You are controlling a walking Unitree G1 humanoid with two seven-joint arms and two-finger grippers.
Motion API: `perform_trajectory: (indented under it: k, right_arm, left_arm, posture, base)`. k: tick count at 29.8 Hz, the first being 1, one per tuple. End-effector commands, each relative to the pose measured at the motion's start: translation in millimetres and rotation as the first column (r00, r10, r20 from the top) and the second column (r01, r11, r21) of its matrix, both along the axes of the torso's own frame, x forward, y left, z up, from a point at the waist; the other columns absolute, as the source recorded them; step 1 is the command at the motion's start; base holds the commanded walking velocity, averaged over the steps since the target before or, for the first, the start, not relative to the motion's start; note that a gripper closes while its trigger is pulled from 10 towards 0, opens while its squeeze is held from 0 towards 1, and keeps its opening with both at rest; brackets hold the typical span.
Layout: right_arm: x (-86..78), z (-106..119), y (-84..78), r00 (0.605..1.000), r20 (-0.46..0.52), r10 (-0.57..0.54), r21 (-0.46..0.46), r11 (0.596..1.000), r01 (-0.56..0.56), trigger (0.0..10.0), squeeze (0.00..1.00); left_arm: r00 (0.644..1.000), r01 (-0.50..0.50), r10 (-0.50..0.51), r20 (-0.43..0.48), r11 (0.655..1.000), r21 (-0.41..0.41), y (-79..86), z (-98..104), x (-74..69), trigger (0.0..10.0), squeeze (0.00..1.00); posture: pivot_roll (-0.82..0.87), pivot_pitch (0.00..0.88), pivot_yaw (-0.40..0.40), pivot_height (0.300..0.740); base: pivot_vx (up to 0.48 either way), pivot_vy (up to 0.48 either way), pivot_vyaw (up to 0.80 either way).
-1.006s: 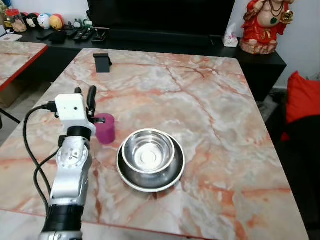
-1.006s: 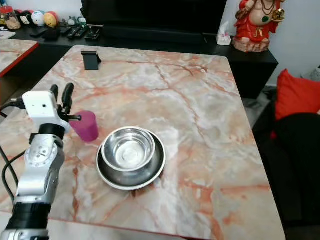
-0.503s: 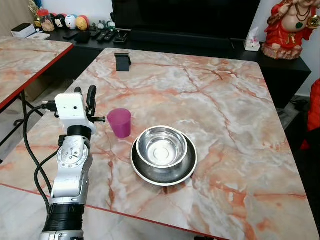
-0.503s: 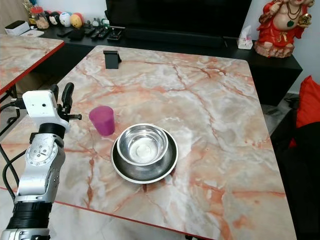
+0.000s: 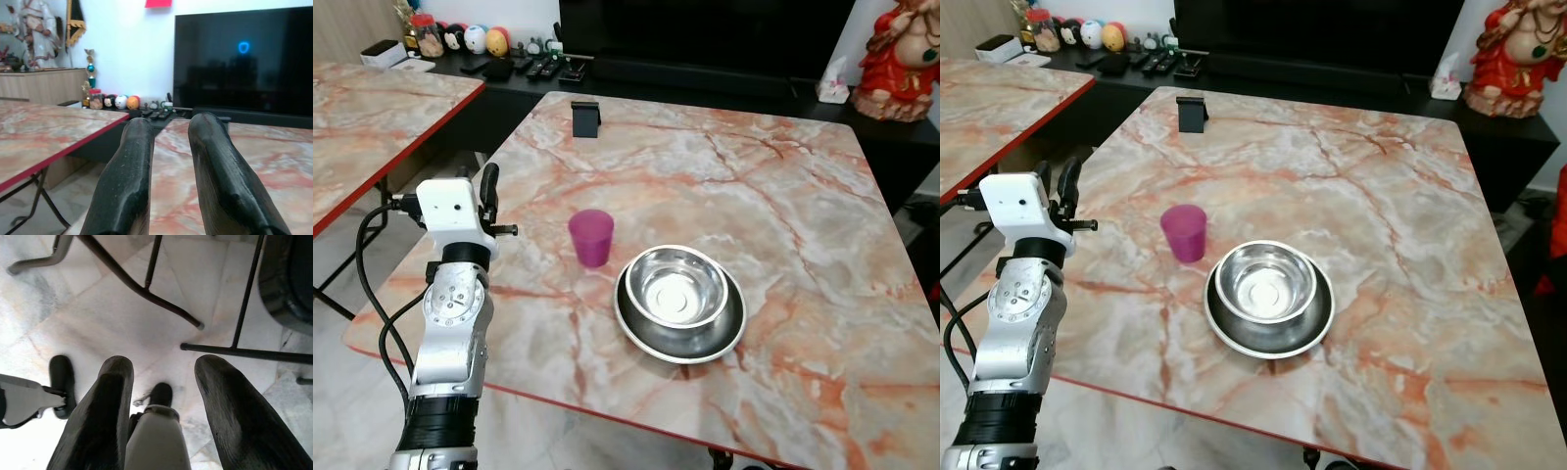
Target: Setting the table
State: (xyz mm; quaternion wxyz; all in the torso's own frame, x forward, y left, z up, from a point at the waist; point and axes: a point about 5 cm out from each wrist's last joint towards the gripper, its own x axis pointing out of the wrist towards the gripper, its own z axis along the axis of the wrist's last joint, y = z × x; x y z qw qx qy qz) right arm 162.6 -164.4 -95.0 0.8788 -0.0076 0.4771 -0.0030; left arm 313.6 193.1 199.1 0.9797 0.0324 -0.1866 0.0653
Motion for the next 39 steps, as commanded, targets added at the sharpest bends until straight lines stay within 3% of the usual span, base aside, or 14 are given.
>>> perform_trajectory:
  k: [1,39]
  right_arm:
    - [-1.2,-0.5,-0.3,1.0,-0.004,-0.009,0.007,1.0,0.009,10.0,0.0]
    - [-3.2,-1.4,0.5,1.0,-0.012,0.004,0.003,1.0,-0.004,10.0,0.0]
  left_arm:
    - [1.0,0.009,-0.009,0.006,1.0,-0.006,-3.7,2.7,2.1,10.0,0.0]
    - [1.0,0.016,-0.016,0.011,0.999,-0.031,-12.6,2.2,6.4,10.0,0.0]
  posture:
    - [0.01,0.005,-0.019,0.74]
    - [0.01,0.0,-0.023,0.74]
  base:
    - [0.0,0.375,0.0]
    - [0.0,0.372,0.0]
